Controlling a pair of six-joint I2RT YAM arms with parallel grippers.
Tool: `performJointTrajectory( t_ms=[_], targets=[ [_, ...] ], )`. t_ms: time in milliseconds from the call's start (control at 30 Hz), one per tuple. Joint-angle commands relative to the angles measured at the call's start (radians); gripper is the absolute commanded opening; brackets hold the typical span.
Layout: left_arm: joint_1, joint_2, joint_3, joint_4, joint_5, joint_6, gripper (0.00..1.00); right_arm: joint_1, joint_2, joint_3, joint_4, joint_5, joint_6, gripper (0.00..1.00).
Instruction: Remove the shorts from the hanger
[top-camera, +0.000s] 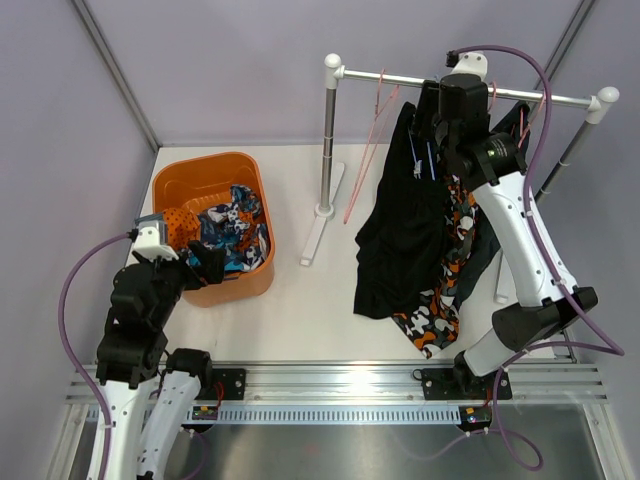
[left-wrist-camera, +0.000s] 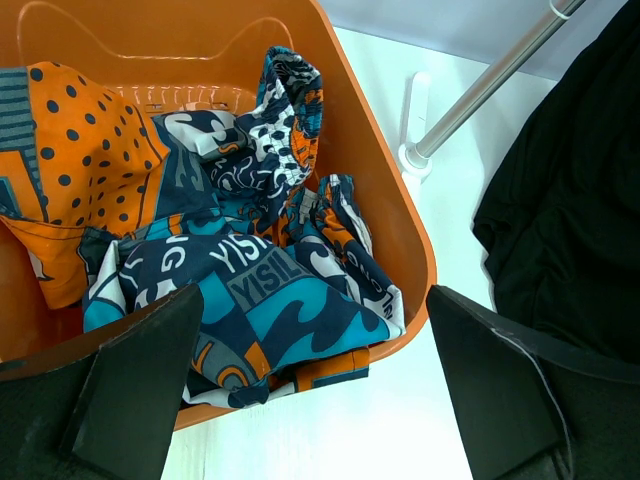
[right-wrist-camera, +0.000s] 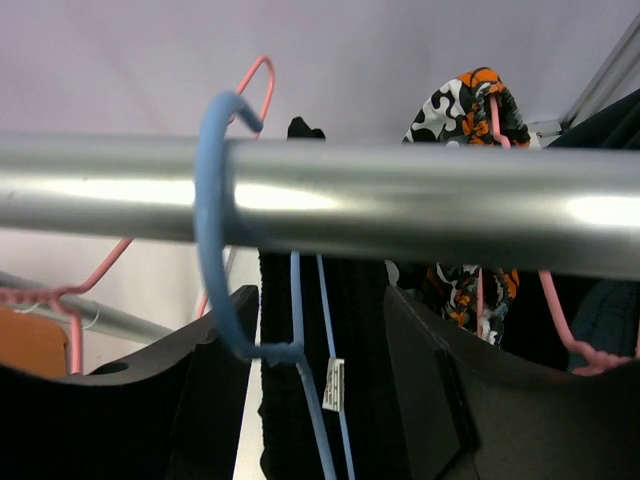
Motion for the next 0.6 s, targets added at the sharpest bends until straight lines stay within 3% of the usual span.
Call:
performJointTrajectory(
  t_ms=[0, 567],
  targets=[
    [-0.006, 0.010, -0.001, 0.030, -0.009, 0.017, 0.99, -0.015, 0.024, 0.042, 0.022, -0.041, 0.000, 0.59],
    [-0.017, 0.018, 0.000, 0.027, -0.012, 0.017, 0.99, -0.022, 0.032, -0.013, 0.039, -0.063, 0.018, 0.48]
  ],
)
